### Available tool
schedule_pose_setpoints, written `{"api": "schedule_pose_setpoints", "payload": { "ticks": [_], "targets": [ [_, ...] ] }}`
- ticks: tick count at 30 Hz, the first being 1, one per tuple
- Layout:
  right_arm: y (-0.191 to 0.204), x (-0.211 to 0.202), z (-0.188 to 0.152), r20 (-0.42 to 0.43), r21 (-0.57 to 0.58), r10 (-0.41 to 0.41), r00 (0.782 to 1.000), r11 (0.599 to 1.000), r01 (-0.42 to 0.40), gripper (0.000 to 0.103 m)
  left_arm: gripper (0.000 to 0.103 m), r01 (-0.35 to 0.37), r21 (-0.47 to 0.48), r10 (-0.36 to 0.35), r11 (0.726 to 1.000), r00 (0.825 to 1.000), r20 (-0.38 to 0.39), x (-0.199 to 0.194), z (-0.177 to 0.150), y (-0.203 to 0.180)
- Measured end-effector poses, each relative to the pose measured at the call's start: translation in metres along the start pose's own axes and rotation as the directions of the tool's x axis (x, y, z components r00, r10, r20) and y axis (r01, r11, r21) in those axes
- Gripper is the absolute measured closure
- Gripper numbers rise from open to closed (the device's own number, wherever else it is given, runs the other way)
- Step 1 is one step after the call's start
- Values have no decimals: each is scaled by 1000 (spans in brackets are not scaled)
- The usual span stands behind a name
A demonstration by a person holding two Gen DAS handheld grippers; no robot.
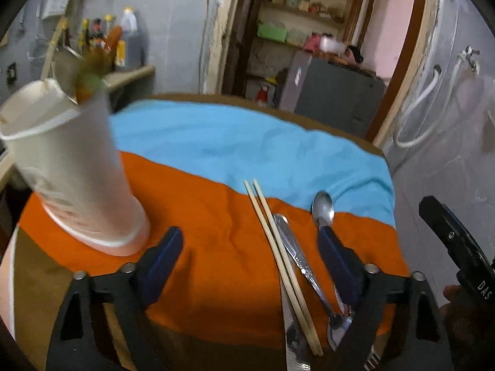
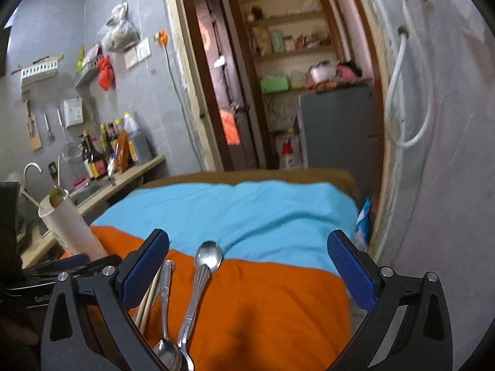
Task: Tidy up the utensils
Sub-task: 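Lower the left tool over the chopsticks while the right tool moves over the silver spoon, then close the left tool on a chopstick while the right tool closes on the silver spoon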
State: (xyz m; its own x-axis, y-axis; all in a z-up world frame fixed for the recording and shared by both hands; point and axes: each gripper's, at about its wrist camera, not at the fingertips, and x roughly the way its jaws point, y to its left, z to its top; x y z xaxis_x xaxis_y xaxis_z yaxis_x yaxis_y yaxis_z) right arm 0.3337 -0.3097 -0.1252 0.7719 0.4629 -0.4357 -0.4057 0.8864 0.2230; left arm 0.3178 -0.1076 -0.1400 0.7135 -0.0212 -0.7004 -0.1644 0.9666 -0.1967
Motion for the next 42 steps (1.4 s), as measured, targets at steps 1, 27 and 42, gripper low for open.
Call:
{"api": "schedule_pose_setpoints", "payload": {
  "ticks": [1,27,42],
  "targets": [
    [0,6,0,-18,-2,8,1000,1000,-9,4,37,2,-4,-2,1000,1000,-22,6,0,2],
    [12,69,-3,-228,-60,47,973,996,-62,36,99,-53,74,65,996,986,-157,68,20,2],
    [31,111,-11,-416,-115,76,906,984,-136,50,100,-52,63,61,997,986,-156,38,1,18]
  ]
}}
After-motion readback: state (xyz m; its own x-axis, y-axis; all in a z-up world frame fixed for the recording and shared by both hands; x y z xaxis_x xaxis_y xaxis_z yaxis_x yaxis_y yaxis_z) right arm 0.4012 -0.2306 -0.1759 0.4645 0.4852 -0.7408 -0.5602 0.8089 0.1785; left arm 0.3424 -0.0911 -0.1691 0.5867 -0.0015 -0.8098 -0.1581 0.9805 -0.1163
